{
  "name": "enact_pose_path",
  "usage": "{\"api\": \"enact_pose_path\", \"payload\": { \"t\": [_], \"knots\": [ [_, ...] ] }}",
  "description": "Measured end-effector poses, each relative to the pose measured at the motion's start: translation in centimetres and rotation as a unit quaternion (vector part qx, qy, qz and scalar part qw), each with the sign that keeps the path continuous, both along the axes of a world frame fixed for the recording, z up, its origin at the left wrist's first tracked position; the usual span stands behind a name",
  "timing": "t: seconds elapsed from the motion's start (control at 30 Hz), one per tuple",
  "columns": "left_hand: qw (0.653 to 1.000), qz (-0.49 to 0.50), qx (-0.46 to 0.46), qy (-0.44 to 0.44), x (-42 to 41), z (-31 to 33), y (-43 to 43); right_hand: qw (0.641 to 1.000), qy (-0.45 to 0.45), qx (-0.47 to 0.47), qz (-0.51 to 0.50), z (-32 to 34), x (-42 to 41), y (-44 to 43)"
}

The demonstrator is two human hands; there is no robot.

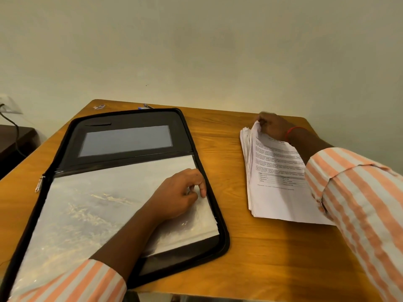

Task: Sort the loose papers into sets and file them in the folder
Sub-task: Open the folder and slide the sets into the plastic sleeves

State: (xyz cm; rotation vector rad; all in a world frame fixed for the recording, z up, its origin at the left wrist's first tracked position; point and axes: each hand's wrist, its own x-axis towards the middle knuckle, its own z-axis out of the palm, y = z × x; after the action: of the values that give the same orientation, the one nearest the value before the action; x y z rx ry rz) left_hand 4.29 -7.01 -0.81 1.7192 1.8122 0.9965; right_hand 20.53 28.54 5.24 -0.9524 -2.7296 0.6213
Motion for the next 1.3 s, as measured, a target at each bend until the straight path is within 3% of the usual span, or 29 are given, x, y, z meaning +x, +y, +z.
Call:
{"api": "enact_pose_path", "payload": {
  "t": [0.07,0.17,0.33,0.53,0.73,0.93,1.13,1.3],
  "knots": [
    [1.000,0.004,0.001,0.006,0.0,-0.1,0.0,0.993,-0.113,0.038,0.014,-0.3,0.0,0.1],
    [1.000,0.010,0.005,0.012,0.0,-0.2,0.0,0.989,-0.142,0.044,0.011,-0.6,0.0,-0.1],
    [1.000,0.003,0.024,0.014,0.0,-0.3,0.0,0.994,-0.103,0.025,0.015,1.0,0.0,-0.5],
    [0.994,0.049,0.081,-0.060,0.5,0.4,0.7,0.994,-0.041,-0.094,0.041,5.6,1.0,-2.6],
    [0.970,0.101,-0.047,-0.214,5.6,5.6,4.5,0.978,-0.031,-0.189,0.078,10.0,0.5,-6.0],
    [0.930,0.124,0.031,-0.346,7.2,5.7,5.5,0.978,0.024,-0.178,0.104,14.5,0.5,-9.2],
    [0.927,0.140,0.073,-0.339,5.5,6.9,3.6,0.984,-0.107,-0.118,0.079,16.0,1.9,-10.1],
    [0.950,0.170,0.119,-0.235,4.1,8.1,2.4,0.994,-0.077,-0.013,0.081,16.9,1.3,-11.8]
  ]
}}
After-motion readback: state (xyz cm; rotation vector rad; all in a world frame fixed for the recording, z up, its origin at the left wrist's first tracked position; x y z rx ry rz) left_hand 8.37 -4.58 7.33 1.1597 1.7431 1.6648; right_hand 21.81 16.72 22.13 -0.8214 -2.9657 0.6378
